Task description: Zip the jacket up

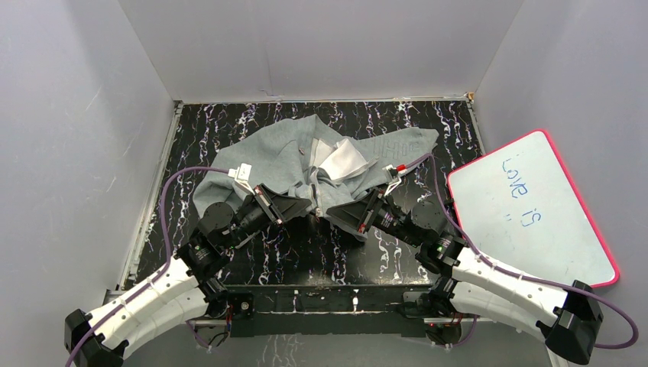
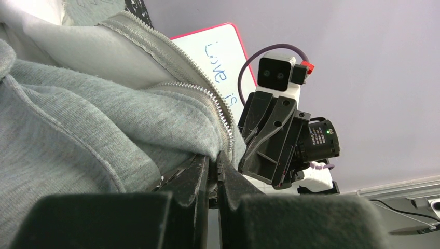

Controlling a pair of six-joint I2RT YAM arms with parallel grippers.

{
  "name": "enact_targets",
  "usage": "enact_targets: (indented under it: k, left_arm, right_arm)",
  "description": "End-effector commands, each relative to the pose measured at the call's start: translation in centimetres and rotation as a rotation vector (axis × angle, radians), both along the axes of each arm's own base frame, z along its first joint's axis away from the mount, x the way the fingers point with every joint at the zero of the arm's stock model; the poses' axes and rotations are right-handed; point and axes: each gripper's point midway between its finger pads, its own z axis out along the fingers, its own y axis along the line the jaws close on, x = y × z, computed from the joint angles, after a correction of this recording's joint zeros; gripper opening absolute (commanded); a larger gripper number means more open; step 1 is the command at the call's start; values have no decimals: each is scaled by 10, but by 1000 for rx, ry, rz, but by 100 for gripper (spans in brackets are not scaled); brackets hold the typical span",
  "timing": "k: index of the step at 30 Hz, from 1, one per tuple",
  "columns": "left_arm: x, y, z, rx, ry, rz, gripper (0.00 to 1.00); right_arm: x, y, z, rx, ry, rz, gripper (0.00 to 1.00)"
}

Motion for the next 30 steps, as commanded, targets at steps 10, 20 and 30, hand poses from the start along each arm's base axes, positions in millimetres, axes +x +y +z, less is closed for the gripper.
enact_targets:
  k: [10, 20, 30]
  left_arm:
    - [-7, 0, 36, -60, -73, -31, 0]
    - [-9, 0, 40, -72, -84, -41, 0]
    - [-12, -2, 43, -82, -93, -60, 0]
  right_arm:
    - [-4, -7, 67, 150, -134, -2, 0]
    - [-1, -8, 67, 142, -140, -23, 0]
    - [6, -3, 71, 122, -168, -41, 0]
